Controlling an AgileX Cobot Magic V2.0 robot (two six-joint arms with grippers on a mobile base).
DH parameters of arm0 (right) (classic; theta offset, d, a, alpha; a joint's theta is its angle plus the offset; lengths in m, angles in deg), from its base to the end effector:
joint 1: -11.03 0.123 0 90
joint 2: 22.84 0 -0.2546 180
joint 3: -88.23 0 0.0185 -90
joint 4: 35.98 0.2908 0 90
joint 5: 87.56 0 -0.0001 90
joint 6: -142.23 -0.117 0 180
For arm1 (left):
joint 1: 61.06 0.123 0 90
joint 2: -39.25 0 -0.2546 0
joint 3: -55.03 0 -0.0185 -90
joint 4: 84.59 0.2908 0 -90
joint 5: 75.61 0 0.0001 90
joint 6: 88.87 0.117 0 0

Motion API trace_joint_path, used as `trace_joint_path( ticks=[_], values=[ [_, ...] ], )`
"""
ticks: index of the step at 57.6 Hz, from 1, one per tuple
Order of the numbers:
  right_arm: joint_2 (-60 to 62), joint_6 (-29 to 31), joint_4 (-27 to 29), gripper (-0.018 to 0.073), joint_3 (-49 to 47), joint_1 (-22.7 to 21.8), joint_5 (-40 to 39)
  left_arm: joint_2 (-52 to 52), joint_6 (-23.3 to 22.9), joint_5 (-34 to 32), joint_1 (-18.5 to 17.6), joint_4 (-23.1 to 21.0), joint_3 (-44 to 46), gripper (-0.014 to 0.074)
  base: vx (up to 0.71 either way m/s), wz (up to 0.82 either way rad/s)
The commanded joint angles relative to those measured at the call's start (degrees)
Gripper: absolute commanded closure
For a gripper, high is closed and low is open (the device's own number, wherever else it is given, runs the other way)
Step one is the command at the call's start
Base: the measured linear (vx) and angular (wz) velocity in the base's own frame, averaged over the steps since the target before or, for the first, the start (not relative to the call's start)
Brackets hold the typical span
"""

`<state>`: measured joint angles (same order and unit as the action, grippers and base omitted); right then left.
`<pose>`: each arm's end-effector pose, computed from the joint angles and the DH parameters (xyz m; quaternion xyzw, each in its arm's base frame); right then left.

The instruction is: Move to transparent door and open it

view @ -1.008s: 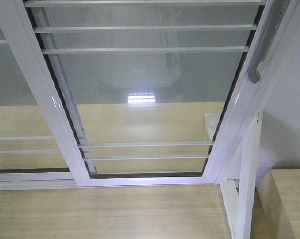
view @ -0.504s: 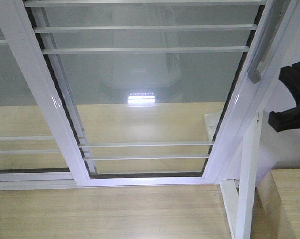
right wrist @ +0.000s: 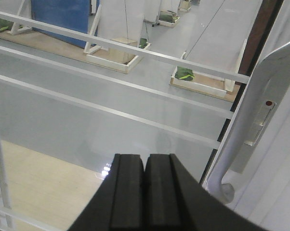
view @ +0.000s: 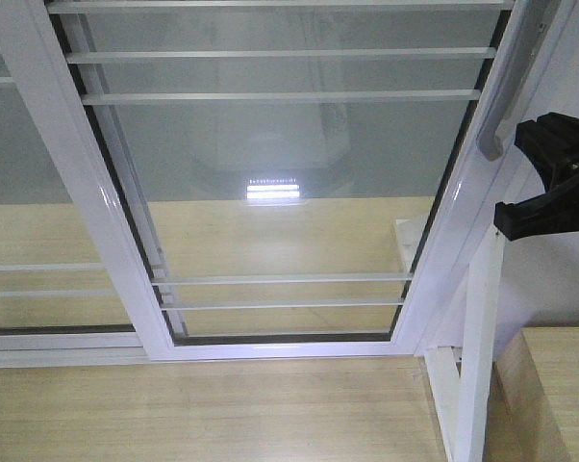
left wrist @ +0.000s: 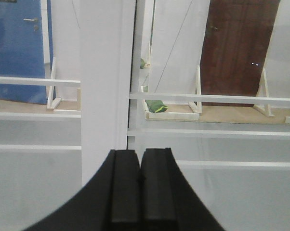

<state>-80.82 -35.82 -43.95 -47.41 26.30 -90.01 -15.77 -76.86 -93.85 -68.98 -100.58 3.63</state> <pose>0.2586 0.0713 0.2746 -0.1687 0.7467 0.0323 0.6426 0.2537 -0.0251 0.2694 -0.0021 0.6999 -0.0392 0.7131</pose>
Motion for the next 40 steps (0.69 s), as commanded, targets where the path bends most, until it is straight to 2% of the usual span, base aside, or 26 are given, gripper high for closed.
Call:
trace_joint_path(
  ticks=[1, 5, 11, 21, 29, 33, 40],
  values=[
    [0.2, 0.2, -0.6, 0.0535, -2.3, -0.3, -5.4, 0.2, 0.0, -4.0, 0.0, 5.5, 2.1, 0.0530, 0.00, 0.00],
    [0.2, 0.2, -0.6, 0.0503, -2.3, -0.3, -5.8, 0.2, -0.3, -3.9, 0.0, 7.5, 2.1, 0.0487, 0.00, 0.00],
    [0.2, 0.2, -0.6, 0.0421, -2.3, -0.3, -6.7, 0.2, -0.5, -3.6, 0.0, 7.4, 2.1, 0.0402, 0.00, 0.00],
    [0.2, 0.2, -0.5, 0.0204, -2.3, -0.3, -8.5, 0.2, -0.6, -2.3, 0.0, 7.4, 2.1, 0.0237, 0.00, 0.00],
    [0.2, 0.3, -0.6, 0.0062, -2.3, -0.3, -9.3, 0.2, -0.6, -1.1, 0.0, 7.3, 2.1, 0.0146, 0.00, 0.00],
    [0.2, 0.3, -0.5, 0.0030, -2.3, -0.3, -11.0, 0.2, -0.6, -1.0, 0.0, 6.4, 2.1, 0.0127, 0.00, 0.00],
    [0.2, 0.4, 0.5, 0.0031, -2.3, -0.6, -14.2, 0.2, -0.6, -1.0, 0.0, 2.9, 2.1, 0.0125, 0.00, 0.00]
  ],
)
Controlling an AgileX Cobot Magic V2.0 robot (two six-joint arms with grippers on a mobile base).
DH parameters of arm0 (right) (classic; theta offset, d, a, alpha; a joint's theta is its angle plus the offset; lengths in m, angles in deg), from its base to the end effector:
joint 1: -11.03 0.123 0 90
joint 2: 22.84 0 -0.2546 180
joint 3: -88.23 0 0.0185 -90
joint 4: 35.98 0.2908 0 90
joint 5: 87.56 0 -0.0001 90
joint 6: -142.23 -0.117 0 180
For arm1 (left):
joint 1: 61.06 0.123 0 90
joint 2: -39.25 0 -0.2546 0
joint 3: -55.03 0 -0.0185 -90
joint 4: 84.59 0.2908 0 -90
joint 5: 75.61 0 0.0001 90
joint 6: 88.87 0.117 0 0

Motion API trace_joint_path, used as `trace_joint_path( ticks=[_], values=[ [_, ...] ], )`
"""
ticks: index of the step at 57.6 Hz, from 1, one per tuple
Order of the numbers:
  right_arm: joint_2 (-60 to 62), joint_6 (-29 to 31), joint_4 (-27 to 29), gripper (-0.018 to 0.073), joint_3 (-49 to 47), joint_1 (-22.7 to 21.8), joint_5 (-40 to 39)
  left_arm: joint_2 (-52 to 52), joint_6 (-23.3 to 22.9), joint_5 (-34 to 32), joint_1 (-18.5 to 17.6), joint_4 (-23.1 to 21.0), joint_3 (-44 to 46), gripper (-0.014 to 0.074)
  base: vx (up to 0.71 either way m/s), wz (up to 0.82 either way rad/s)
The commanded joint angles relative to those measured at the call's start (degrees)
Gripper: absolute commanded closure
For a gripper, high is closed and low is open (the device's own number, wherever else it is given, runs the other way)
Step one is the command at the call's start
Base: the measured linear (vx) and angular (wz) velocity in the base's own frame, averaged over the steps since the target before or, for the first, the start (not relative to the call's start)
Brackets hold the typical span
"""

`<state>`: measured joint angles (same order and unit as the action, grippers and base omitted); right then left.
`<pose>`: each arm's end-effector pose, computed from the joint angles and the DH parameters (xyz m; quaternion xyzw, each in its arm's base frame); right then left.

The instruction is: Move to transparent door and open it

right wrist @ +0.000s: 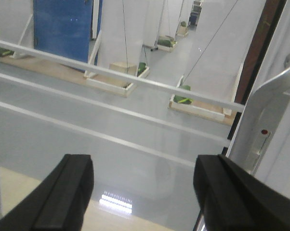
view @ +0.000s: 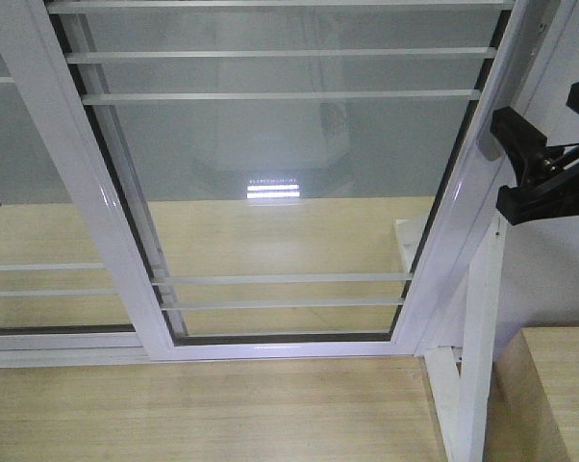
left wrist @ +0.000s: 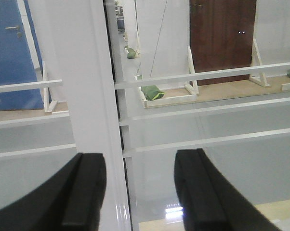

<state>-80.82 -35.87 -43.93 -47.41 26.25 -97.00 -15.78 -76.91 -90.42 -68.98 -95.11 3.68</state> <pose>0.2597 0.0734 0.2886 -0.1644 0.7064 0.0411 0.6872 0.2534 -0.0298 0.2636 0.0445 0.7168 -0.0205 0.6956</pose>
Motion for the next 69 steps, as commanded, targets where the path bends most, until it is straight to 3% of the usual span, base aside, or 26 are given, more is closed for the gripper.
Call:
trace_joint_path(
  ticks=[1, 10, 23, 37, 69],
  values=[
    [0.0, 0.5, 1.0, 0.0032, -2.4, -0.9, -7.5, 0.2, -0.5, -4.4, 0.0, -3.0, 2.1, 0.0125, 0.00, 0.00],
    [-1.8, 0.5, 6.5, 0.0036, -2.4, -8.1, -7.0, 0.3, -0.5, -4.4, 0.0, -5.8, 2.1, 0.0125, 0.00, 0.00],
    [-3.5, 0.5, 6.0, 0.0036, -2.4, -17.6, -6.4, 0.3, -0.5, -4.3, 0.0, -5.6, 2.1, 0.0125, 0.00, 0.00],
    [-10.6, 0.0, 4.7, 0.0036, -4.1, -18.0, -10.6, 0.3, -0.5, -3.6, 0.0, -5.6, 2.1, 0.0125, 0.00, 0.00],
    [-36.3, -1.0, 4.5, 0.0036, -24.7, -18.0, -11.0, 0.3, -0.5, -2.3, 0.0, -5.6, 2.1, 0.0125, 0.00, 0.00]
  ],
)
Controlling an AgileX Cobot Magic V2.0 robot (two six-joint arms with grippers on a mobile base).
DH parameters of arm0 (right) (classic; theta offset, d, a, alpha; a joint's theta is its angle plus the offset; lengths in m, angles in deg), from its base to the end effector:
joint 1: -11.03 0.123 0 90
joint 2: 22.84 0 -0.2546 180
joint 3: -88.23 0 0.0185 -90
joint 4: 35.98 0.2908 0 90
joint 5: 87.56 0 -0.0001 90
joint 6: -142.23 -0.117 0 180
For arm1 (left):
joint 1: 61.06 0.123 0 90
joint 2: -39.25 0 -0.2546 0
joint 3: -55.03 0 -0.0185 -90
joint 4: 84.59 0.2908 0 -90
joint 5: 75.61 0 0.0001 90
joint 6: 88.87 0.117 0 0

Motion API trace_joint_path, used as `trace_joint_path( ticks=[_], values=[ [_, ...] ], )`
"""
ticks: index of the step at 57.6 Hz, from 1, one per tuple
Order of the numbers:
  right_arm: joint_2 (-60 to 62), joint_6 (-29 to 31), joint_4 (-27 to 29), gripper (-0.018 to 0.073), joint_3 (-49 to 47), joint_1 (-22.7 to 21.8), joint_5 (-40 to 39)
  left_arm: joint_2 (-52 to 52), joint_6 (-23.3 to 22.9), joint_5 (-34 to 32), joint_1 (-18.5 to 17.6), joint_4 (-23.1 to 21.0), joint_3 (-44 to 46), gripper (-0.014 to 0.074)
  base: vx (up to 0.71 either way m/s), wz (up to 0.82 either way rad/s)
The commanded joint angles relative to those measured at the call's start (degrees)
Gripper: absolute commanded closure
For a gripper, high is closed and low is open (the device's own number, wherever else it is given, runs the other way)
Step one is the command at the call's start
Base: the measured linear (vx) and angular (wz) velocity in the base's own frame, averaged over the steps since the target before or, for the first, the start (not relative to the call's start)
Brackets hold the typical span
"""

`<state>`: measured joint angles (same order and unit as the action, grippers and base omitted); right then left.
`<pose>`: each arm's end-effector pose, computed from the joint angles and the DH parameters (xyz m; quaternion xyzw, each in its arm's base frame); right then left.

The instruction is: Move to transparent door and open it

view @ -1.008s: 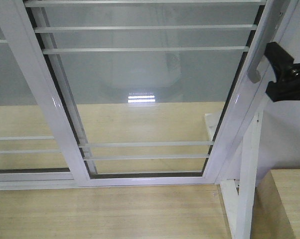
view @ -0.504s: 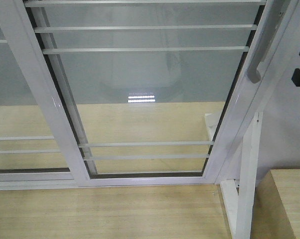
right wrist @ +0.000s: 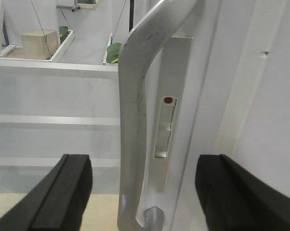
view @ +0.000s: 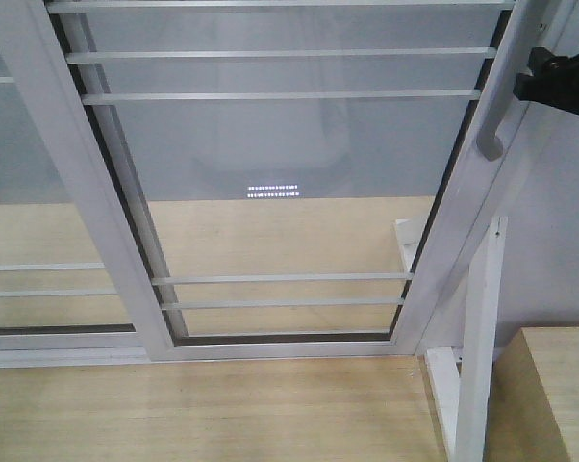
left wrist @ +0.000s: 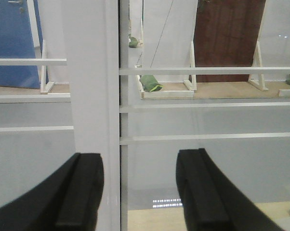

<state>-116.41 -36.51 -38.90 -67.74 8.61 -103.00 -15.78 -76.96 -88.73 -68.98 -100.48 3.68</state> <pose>0.3962 -0.0152 0.2340 -0.0155 0.7780 -0.0303 0.6274 0.2534 -0.0279 0.2597 0.0063 0.7298 -0.0459 0.6821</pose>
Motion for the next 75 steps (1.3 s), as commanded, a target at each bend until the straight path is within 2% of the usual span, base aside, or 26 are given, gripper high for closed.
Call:
trace_joint_path(
  ticks=[1, 14, 32, 41, 51, 57, 67, 75],
  values=[
    [-1.5, -0.5, -0.5, 0.0036, -4.8, -0.4, -5.0, 0.3, -0.5, -4.0, 0.0, -0.2, 2.1, 0.0125, 0.00, 0.00],
    [-8.5, -2.7, -0.5, 0.0036, -10.0, -0.4, -8.0, 0.3, -0.5, -3.8, 0.0, -0.2, 2.1, 0.0125, 0.00, 0.00],
    [-15.5, -2.8, -1.0, 0.0044, -15.9, -0.4, -8.7, 0.3, -0.5, -3.9, 0.0, -0.2, 2.1, 0.0125, 0.00, 0.00],
    [-17.0, -2.8, -4.0, 0.0132, -16.7, -0.3, -10.0, 0.3, -0.5, -3.9, 0.0, -0.2, 2.1, 0.0125, 0.00, 0.00],
    [-17.0, -2.8, -7.5, 0.0316, -16.7, -0.2, -11.2, 0.3, -0.5, -3.9, 0.0, -0.2, 2.1, 0.0125, 0.00, 0.00],
    [-17.0, -3.0, -7.6, 0.0387, -16.7, -0.2, -11.1, 0.3, -0.5, -3.9, 0.0, -0.2, 2.1, 0.0125, 0.00, 0.00],
    [-17.0, -5.8, -8.2, 0.0391, -16.7, 0.0, -10.9, 0.3, -0.5, -3.9, 0.0, -0.2, 2.1, 0.0125, 0.00, 0.00],
    [-17.0, -5.7, -9.0, 0.0383, -16.7, 1.7, -10.9, 0.3, -0.5, -3.9, 0.0, -0.2, 2.1, 0.0125, 0.00, 0.00]
  ],
)
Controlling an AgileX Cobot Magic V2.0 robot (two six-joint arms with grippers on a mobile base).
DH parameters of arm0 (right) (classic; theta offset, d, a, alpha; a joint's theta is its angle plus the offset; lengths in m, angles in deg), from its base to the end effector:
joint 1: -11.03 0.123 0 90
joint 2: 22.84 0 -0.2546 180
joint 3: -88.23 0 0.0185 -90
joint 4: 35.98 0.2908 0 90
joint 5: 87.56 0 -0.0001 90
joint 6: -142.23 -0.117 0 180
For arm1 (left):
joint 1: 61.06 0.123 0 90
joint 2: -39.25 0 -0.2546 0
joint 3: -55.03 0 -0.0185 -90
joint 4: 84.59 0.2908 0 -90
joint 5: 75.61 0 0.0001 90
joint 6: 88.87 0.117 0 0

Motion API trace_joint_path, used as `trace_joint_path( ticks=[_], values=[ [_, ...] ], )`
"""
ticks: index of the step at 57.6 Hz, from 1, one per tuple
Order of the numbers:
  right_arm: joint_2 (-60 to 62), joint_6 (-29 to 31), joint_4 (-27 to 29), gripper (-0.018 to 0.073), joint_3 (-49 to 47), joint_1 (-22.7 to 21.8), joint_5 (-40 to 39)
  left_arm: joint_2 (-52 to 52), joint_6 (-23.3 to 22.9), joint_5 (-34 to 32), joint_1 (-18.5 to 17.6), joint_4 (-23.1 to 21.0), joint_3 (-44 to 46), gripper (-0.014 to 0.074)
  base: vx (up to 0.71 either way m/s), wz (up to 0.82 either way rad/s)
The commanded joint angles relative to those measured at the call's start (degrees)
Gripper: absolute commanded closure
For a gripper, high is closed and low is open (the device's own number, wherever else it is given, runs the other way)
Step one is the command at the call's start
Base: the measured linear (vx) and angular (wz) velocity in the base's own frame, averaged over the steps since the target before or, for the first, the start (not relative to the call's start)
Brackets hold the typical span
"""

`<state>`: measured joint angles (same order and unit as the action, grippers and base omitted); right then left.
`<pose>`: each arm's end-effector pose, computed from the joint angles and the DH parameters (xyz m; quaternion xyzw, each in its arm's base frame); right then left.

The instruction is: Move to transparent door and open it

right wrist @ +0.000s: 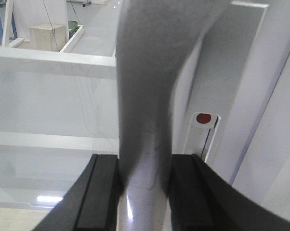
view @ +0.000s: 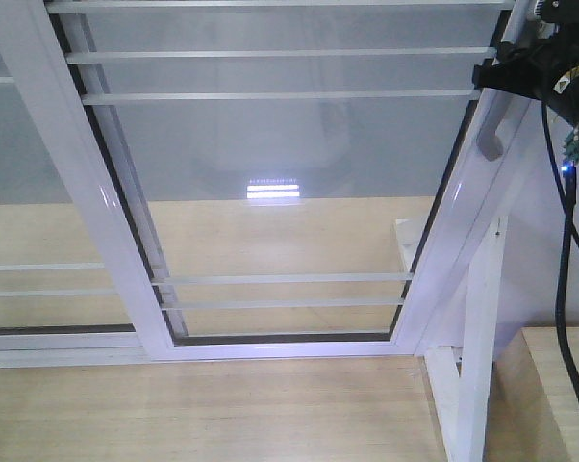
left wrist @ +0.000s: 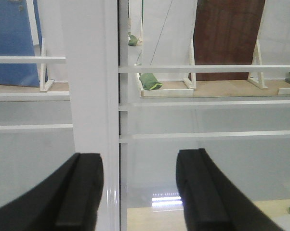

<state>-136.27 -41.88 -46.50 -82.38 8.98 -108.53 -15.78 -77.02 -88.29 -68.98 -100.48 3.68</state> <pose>0.4697 -0.0092 0.1898 -0.0455 0.7766 -0.0172 0.6281 0.2533 -0.0282 0.2588 0.0067 0.7323 -0.0468 0.6794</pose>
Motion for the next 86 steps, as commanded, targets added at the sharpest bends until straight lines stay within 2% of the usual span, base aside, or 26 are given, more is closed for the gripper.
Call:
trace_joint_path(
  ticks=[1, 16, 62, 81, 86],
  values=[
    [2.9, -0.4, -1.8, 0.0382, -2.1, 1.7, -5.4, 0.3, -0.4, -4.3, 0.0, -0.2, 2.1, 0.0125, 0.00, 0.00],
    [2.9, -0.4, -4.7, 0.0377, -2.1, 6.4, -5.9, 0.3, -0.4, -4.3, 0.0, -0.2, 2.1, 0.0125, 0.00, 0.00],
    [3.0, -0.4, -5.0, 0.0375, -2.1, 16.7, -4.9, 0.3, -0.4, -4.4, 0.0, -0.2, 2.1, 0.0125, 0.00, 0.00],
    [9.3, -0.6, -5.0, 0.0378, -1.9, 19.2, 8.1, 0.3, -0.4, -4.2, 0.0, -0.2, 2.1, 0.0125, 0.00, 0.00],
    [12.2, -0.6, -4.9, 0.0412, -1.9, 19.5, 12.7, 0.3, -0.4, -3.9, 0.0, -0.2, 2.1, 0.0125, 0.00, 0.00]
  ],
)
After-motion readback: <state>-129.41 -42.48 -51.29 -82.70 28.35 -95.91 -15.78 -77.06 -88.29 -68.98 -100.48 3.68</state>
